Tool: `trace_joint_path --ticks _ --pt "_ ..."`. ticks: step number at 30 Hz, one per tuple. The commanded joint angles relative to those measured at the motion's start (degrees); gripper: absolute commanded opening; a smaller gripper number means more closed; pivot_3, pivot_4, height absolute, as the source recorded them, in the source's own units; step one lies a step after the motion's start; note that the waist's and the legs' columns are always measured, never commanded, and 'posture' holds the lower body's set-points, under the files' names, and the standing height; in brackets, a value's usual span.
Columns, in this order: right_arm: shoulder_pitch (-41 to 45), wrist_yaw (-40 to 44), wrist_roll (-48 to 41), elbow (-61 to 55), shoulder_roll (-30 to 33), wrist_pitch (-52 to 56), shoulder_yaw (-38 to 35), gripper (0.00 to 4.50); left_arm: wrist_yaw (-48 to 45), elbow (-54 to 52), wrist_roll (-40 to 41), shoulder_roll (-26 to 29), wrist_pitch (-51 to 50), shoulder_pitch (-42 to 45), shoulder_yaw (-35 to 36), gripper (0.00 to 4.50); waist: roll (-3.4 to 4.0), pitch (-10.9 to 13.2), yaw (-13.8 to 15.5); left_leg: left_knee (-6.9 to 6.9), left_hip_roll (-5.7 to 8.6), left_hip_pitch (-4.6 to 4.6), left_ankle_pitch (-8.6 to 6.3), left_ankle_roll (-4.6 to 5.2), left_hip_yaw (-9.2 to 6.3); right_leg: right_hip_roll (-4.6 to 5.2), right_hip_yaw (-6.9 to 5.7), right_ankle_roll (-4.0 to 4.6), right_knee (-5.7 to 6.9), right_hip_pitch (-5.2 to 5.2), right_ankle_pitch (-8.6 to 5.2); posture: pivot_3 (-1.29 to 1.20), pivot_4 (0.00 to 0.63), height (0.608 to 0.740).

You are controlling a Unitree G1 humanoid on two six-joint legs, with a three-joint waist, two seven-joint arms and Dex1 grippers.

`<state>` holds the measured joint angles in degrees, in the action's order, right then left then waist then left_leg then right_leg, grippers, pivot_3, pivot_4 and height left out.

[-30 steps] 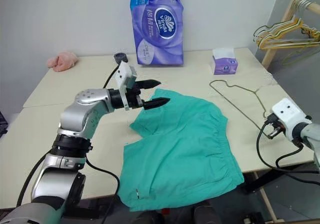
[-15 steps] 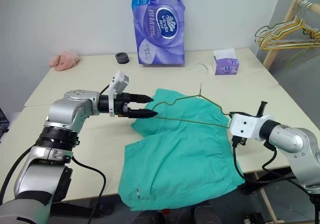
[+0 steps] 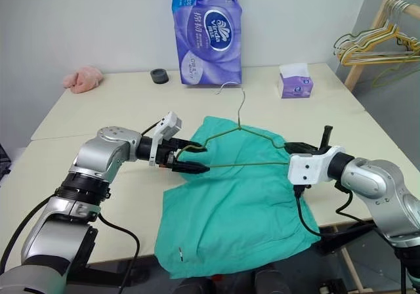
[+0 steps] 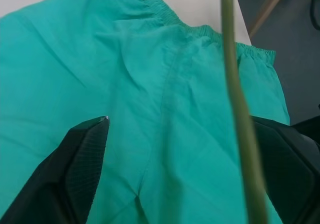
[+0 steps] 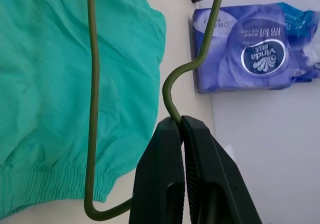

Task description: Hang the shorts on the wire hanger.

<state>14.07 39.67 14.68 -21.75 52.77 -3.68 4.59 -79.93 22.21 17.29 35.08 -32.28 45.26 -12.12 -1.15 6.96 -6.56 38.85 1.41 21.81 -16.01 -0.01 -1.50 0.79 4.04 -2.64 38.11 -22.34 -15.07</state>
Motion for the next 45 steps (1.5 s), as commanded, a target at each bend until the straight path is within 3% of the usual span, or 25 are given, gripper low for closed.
trace_joint_path --ticks 1,12,13,16,22,27,31,38,45 --pt "1.2 0.3 0.4 -0.4 -0.2 -2.1 -0.9 0.0 -1.9 -1.8 0.5 0.4 -0.5 0.3 -0.1 3.05 0.0 0.0 0.0 0.0 0.0 0.0 0.0 0.0 0.0 0.0 0.0 0.0 0.0 0.0 0.0 -0.18 0.079 0.74" --pt "2.8 3.3 0.0 -1.4 -1.8 -2.2 -0.5 0.0 -2.2 -4.6 -0.6 0.2 -0.6 -2.3 -1.0 0.09 0.0 0.0 -0.1 0.0 -0.01 -0.01 0.0 0.0 -0.02 -0.01 0.01 0.02 0.02 0.0 0.01 -0.18 0.083 0.74" --pt "2.6 3.3 -0.2 -1.8 -2.0 -1.9 -0.9 0.25 -1.9 -4.6 -0.8 0.1 -0.5 -2.5 -0.9 0.0 0.0 0.0 0.0 0.0 0.0 0.0 0.0 0.0 -0.01 0.0 0.0 0.02 0.01 0.0 0.01 -0.18 0.084 0.74" --pt "2.2 4.0 -0.8 -2.6 -2.0 -1.4 -1.4 0.94 -1.5 -4.7 -1.3 0.2 -0.1 -3.0 -0.9 0.0 0.01 0.0 0.0 0.01 0.0 -0.02 0.0 0.0 -0.01 0.0 0.01 0.02 0.03 0.0 0.01 -0.18 0.086 0.74" --pt "-0.5 9.2 -6.7 -7.0 -0.8 4.9 -3.9 3.0 1.8 -2.6 -2.4 -0.8 2.0 -3.0 0.0 0.0 0.0 0.0 0.0 0.01 0.0 -0.01 0.0 0.0 -0.05 0.01 0.0 0.03 0.03 0.01 0.01 -0.18 0.09 0.74" --pt "1.2 7.6 -16.0 -9.9 -6.1 25.1 -8.4 3.0 -0.1 -4.9 -2.4 -0.3 7.1 -4.7 -0.6 0.0 -0.01 0.0 0.0 0.04 -0.02 -0.01 0.0 0.0 -0.13 0.05 0.04 0.07 0.04 0.04 0.04 -0.2 0.094 0.74" --pt "1.6 10.9 -24.7 -11.0 -5.6 40.4 -10.4 3.0 -3.1 -10.3 -2.4 0.9 10.9 -7.3 -1.7 0.0 0.0 0.0 0.0 0.0 -0.03 0.01 -0.01 0.0 -0.19 0.09 -0.01 0.1 0.02 0.02 0.06 -0.2 0.093 0.74" --pt "-0.9 14.2 -29.9 -8.6 -1.3 47.3 -10.1 3.0 -3.9 -14.7 -4.2 1.3 15.2 -8.4 -3.7 0.0 0.0 0.0 0.0 0.01 -0.01 0.02 0.0 0.01 -0.18 0.11 -0.02 0.1 -0.02 0.05 0.06 -0.19 0.093 0.74" --pt "-2.1 19.4 -33.2 -8.4 3.6 48.7 -5.3 3.0 -4.4 -15.5 -4.6 1.5 17.5 -8.6 -4.0 0.0 0.01 0.0 -0.2 -0.01 -0.03 0.01 -0.01 0.01 -0.14 0.07 -0.01 0.08 -0.03 0.03 0.05 -0.19 0.097 0.74"
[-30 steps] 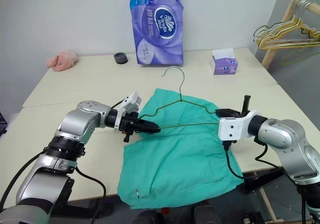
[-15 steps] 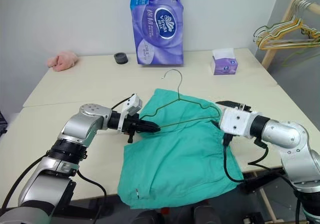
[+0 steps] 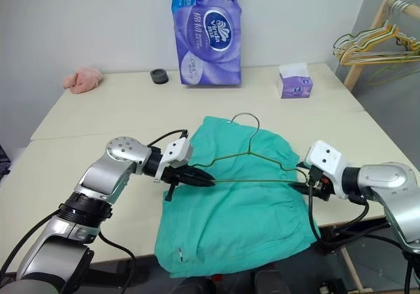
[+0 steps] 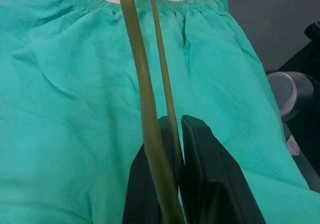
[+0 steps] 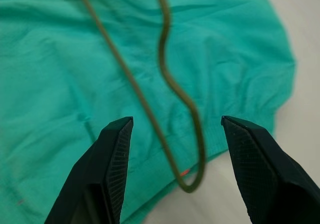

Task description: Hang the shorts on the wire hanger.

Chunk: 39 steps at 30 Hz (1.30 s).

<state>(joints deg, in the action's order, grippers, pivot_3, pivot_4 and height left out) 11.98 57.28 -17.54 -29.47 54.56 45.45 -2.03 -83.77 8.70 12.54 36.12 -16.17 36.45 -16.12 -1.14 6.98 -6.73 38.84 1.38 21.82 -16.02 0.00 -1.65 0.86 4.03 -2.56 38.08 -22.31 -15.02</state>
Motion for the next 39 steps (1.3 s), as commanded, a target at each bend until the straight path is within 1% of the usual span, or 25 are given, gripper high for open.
trace_joint_path --ticks 1,9,12,14,19,25,28,30,32,36,38,39 --pt "0.1 2.1 -1.0 -0.4 2.1 -0.6 2.2 3.0 -0.8 -2.4 0.3 0.4 1.5 0.1 0.0 0.0 0.0 0.0 0.0 -0.01 0.0 0.0 0.0 0.0 -0.01 0.0 -0.01 0.0 0.0 0.0 0.0 -0.18 0.1 0.74" --pt "2.9 3.9 -0.3 3.2 3.5 -1.4 7.3 3.0 -2.3 -4.0 0.4 0.8 2.7 -1.2 -0.4 0.0 -0.01 0.0 0.1 0.0 0.0 0.01 0.0 0.0 0.03 0.0 -0.01 -0.01 -0.04 0.0 -0.01 -0.18 0.098 0.74" --pt "4.3 4.6 -0.8 3.7 3.6 -0.6 8.7 2.39 -2.4 -4.2 0.2 0.8 3.3 -1.6 -0.5 0.0 -0.01 0.0 0.1 0.0 0.0 0.01 0.0 0.0 0.02 0.0 -0.01 -0.01 -0.04 0.0 -0.01 -0.18 0.099 0.74" --pt "4.7 4.9 -1.1 3.4 3.7 0.1 9.3 1.79 -2.4 -4.4 0.2 0.8 3.4 -1.8 -0.5 0.0 -0.01 0.0 0.2 0.0 0.0 0.01 0.0 0.0 0.0 0.0 -0.01 -0.01 -0.04 0.0 0.0 -0.18 0.099 0.74" --pt "4.8 4.7 -1.4 2.2 3.8 1.1 10.3 0.07 -1.9 -4.8 0.2 0.5 3.1 -1.9 -0.6 0.0 -0.01 0.0 0.2 0.0 0.0 0.02 0.0 0.0 -0.01 0.01 0.0 -0.01 -0.05 0.0 -0.01 -0.18 0.098 0.74" --pt "4.7 4.1 -1.6 1.6 3.8 2.0 10.4 0.03 -1.1 -5.3 0.4 -0.5 3.0 -1.5 -0.7 0.0 -0.02 0.0 0.2 0.0 0.0 0.02 0.0 0.0 -0.01 0.01 -0.01 -0.02 -0.06 0.0 -0.01 -0.18 0.093 0.74" --pt "4.8 4.0 -1.9 1.5 3.8 2.2 10.0 0.03 0.6 -3.6 1.4 -2.1 1.3 -0.8 0.3 0.0 -0.02 0.0 0.2 0.0 0.0 0.02 0.0 0.0 -0.01 0.02 -0.01 -0.02 -0.06 0.0 -0.01 -0.19 0.09 0.74" --pt "5.0 3.6 -2.2 1.2 3.6 2.6 9.6 0.0 0.6 -2.5 1.5 -2.6 1.2 -0.4 0.6 0.69 -0.02 0.0 0.2 0.01 0.0 0.02 0.0 0.0 -0.01 0.02 -0.02 -0.02 -0.05 0.0 -0.01 -0.19 0.088 0.74" --pt "4.9 3.2 -2.5 0.9 3.5 3.0 8.9 0.0 0.4 -2.2 2.5 -3.1 0.2 -0.3 1.2 1.22 -0.02 0.0 0.2 0.01 0.0 0.03 0.0 0.0 -0.01 0.02 -0.02 -0.02 -0.05 -0.01 -0.01 -0.19 0.085 0.74" --pt "2.4 2.3 -3.8 1.0 3.6 3.6 5.1 0.0 5.3 4.0 3.1 -5.0 -0.7 3.2 5.8 2.39 -0.02 0.0 0.2 0.01 0.0 0.03 0.0 0.0 -0.02 0.02 -0.03 -0.02 -0.05 -0.01 -0.01 -0.19 0.084 0.74" --pt "0.4 1.7 -4.7 1.1 3.6 3.9 2.3 0.0 5.7 7.5 4.2 -4.7 -2.1 5.8 8.0 2.97 -0.04 0.0 0.3 0.04 0.0 0.05 0.0 0.0 -0.03 0.02 -0.04 -0.02 -0.04 0.0 0.0 -0.19 0.083 0.74" --pt "-0.8 1.4 -5.3 1.0 3.7 4.3 0.6 0.0 5.5 9.1 3.8 -4.0 -1.3 6.7 8.4 2.97 -0.04 0.0 0.3 0.04 0.0 0.06 0.0 0.0 -0.03 0.02 -0.05 -0.03 -0.05 -0.01 -0.01 -0.19 0.083 0.74"
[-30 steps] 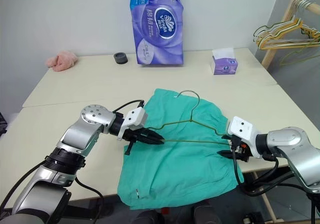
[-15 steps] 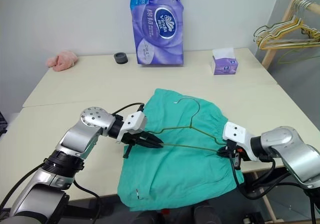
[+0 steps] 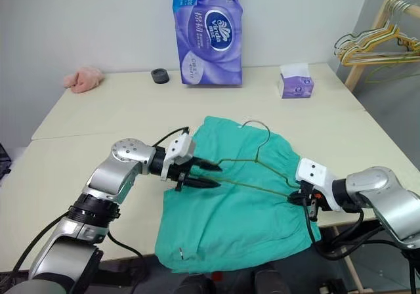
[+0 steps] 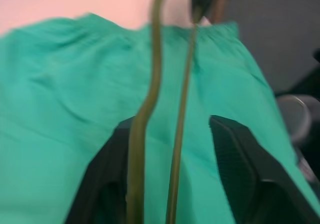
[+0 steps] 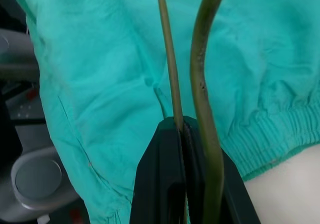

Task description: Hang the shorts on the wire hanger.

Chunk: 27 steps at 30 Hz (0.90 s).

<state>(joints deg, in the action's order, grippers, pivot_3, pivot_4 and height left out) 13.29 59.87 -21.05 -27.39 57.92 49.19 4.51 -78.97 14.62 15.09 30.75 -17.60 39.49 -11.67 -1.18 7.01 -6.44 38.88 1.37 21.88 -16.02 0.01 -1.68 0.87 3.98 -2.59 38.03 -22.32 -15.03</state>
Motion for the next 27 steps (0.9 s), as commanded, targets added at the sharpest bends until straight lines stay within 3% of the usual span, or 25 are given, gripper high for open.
trace_joint_path --ticks 1,7,14,21,27 --pt "-3.6 -1.5 -2.3 -1.3 0.4 0.7 -7.6 0.0 0.2 4.6 0.7 2.2 1.2 4.2 4.0 2.97 0.0 0.0 0.0 0.0 0.01 0.0 0.0 0.0 0.0 0.0 -0.02 0.0 -0.01 0.0 0.0 -0.19 0.083 0.74" --pt "-20.0 -4.5 -5.1 -5.5 -2.4 4.3 -26.3 0.0 3.2 11.9 -3.9 5.8 7.7 5.5 4.5 2.97 0.0 0.0 0.1 -0.08 0.01 0.01 -0.04 0.03 -0.01 0.0 0.0 0.01 0.0 -0.02 0.0 -0.19 0.082 0.74" --pt "-40.6 -8.3 -9.4 -12.8 -14.5 11.4 -44.5 0.0 -5.8 -3.2 2.9 5.8 -0.9 -1.2 1.5 2.97 -0.03 0.0 0.4 -0.08 0.02 0.07 -0.05 0.04 -0.03 0.06 0.01 -0.01 -0.05 0.01 -0.01 -0.25 0.095 0.74" --pt "-48.5 -13.1 -11.5 -13.5 -22.2 13.7 -47.4 0.0 -8.4 -7.3 4.6 4.9 -4.4 -1.3 -0.3 2.97 0.07 -0.1 -1.5 -0.05 -0.02 -0.16 -0.03 0.06 0.25 0.03 0.14 -0.31 -0.02 0.09 -0.19 -0.27 0.097 0.74" --pt "-48.7 -14.9 -12.5 -13.1 -21.3 15.6 -43.8 0.0 -7.7 -5.5 2.1 3.6 0.1 -0.2 -0.6 2.97 0.09 -0.1 -2.3 -0.08 -0.03 -0.08 -0.06 0.09 0.24 0.0 0.15 -0.37 -0.06 0.04 -0.23 -0.27 0.095 0.74"
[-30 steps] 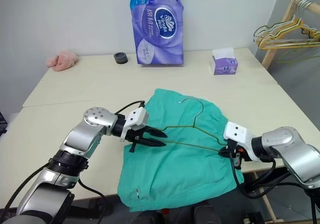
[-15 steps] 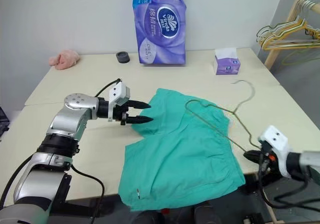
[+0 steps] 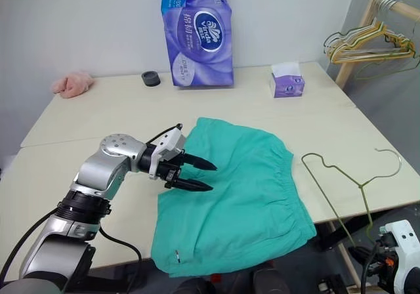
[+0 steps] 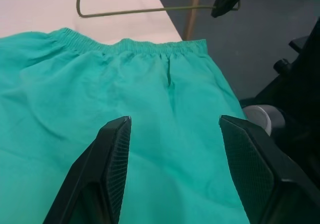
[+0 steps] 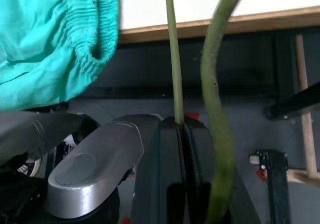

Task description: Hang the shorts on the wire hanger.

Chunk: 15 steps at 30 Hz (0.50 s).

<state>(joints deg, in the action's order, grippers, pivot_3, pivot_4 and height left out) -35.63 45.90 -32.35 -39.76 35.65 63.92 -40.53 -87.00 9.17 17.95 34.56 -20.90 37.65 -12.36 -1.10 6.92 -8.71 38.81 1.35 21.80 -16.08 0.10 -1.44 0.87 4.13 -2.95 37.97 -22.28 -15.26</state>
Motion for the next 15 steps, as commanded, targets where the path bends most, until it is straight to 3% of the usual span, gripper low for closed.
trace_joint_path --ticks 1,8,15 --pt "0.2 -1.1 -1.3 -0.5 1.4 1.0 1.9 0.0 1.0 0.2 -1.2 -0.6 4.6 1.7 0.1 2.97 0.01 0.0 -0.1 0.0 0.0 0.0 0.0 0.0 -0.01 0.0 0.01 0.0 0.0 0.0 0.0 -0.26 0.094 0.74" --pt "1.9 -1.7 -2.5 0.9 3.5 2.2 5.8 0.0 7.0 -0.4 -3.3 -2.7 9.3 1.8 1.2 2.97 0.01 0.0 0.0 0.01 0.03 0.02 -0.01 0.01 -0.02 0.0 0.03 -0.02 -0.03 0.02 -0.01 -0.24 0.094 0.74" --pt "1.4 0.6 -5.6 1.4 5.3 1.7 4.6 0.0 9.7 -0.7 -3.6 -2.2 10.1 1.2 1.8 2.97 0.0 0.0 0.4 0.01 0.03 0.03 -0.01 0.02 -0.03 -0.01 0.02 -0.03 -0.02 0.02 -0.02 -0.23 0.093 0.74"
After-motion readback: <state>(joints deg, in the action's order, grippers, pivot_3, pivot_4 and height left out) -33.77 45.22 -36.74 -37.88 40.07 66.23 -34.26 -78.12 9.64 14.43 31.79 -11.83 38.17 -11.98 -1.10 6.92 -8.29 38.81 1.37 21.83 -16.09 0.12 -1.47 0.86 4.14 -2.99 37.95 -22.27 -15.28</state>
